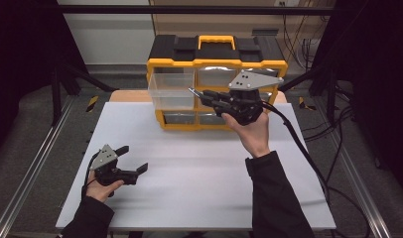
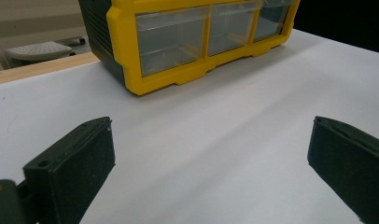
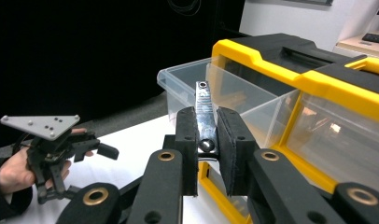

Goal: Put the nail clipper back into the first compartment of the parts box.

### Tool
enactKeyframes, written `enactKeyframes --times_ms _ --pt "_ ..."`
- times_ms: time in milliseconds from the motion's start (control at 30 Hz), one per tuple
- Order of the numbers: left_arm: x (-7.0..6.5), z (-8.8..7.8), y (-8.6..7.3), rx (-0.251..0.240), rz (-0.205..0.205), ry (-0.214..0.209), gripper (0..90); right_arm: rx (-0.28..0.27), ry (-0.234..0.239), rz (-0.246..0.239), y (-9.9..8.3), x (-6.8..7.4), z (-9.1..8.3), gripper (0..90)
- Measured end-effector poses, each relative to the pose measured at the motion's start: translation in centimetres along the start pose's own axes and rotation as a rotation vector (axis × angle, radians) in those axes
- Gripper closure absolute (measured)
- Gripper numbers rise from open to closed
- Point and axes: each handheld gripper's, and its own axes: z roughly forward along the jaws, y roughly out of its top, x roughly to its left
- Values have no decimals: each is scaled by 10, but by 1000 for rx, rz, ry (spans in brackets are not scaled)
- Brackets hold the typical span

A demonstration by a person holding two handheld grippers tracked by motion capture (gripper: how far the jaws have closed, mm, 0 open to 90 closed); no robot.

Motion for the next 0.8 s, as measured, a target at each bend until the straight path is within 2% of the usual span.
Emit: enactKeyframes --times_ms 533,800 --pt "1 0 0 -1 -5 -1 4 2 -22 24 18 -16 24 795" --pt "0 1 0 2 -2 -4 4 28 -39 21 23 -20 41 795"
